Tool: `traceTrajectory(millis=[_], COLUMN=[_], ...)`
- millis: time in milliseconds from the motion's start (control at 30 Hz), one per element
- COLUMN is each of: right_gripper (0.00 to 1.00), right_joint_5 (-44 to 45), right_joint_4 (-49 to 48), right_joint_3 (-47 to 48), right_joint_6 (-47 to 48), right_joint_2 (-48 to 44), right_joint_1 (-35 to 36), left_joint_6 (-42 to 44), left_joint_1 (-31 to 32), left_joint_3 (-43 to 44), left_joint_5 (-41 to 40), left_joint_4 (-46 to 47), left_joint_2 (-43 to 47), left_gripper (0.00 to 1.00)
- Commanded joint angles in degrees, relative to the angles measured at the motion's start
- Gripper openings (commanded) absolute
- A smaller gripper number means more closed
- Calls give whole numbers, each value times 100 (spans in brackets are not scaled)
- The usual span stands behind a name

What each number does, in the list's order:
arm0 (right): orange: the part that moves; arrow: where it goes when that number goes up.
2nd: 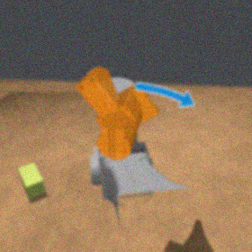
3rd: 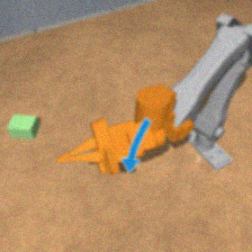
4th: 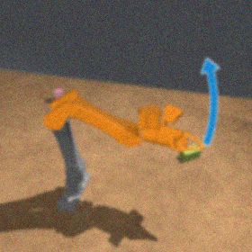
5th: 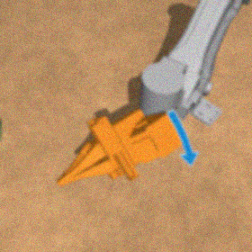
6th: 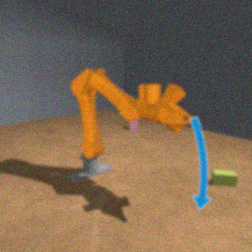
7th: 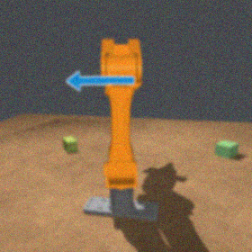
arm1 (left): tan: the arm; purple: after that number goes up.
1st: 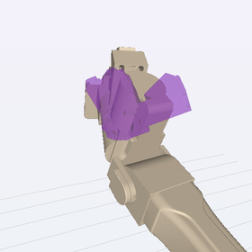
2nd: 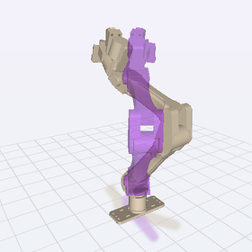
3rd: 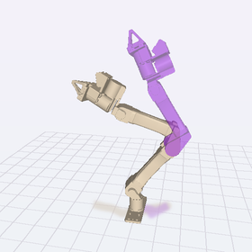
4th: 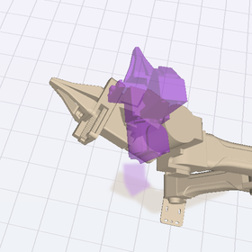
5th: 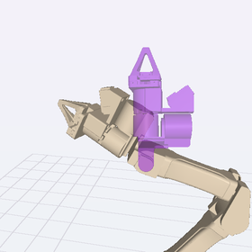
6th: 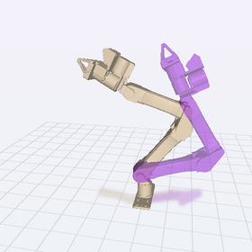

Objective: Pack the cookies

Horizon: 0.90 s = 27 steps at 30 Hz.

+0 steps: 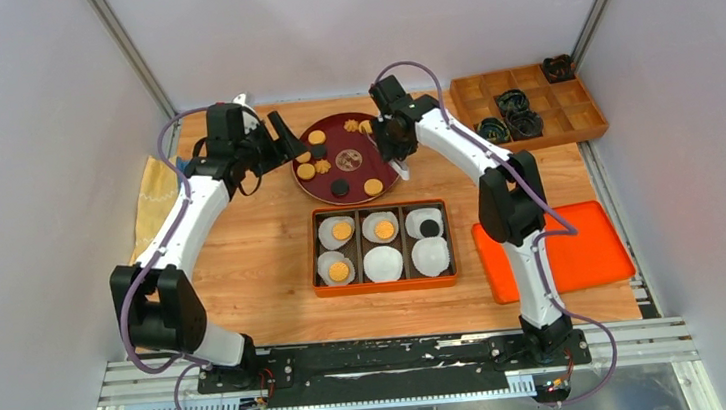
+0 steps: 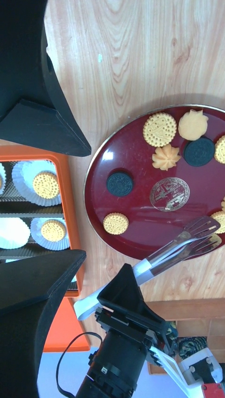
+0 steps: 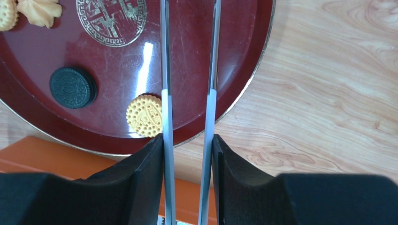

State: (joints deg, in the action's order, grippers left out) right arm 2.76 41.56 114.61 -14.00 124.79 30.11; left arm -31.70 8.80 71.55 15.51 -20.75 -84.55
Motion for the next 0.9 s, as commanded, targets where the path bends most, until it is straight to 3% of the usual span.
traceTrajectory(millis=[0, 233, 633, 867], right_gripper=[36, 43, 48, 46], right_joint_5=[-140, 7, -532, -288], right_joint_4=[60, 60, 124, 300], right_joint_3=[318, 631, 1204, 1530], right_joint_6=[-64, -101, -228, -299], right_joint_2=[203, 436, 874, 1208], right_joint_1=[-68, -83, -84, -87], left_joint_6=[-25, -28, -31, -5], left_joint_1=[-27, -27, -27, -27], left_joint_3=[-40, -36, -36, -52], left_joint_5=[165, 214, 246, 251], left_joint_4=[159, 222, 241, 238], left_joint_2=[-102, -182, -276, -241], left_gripper=[78, 79, 79, 79])
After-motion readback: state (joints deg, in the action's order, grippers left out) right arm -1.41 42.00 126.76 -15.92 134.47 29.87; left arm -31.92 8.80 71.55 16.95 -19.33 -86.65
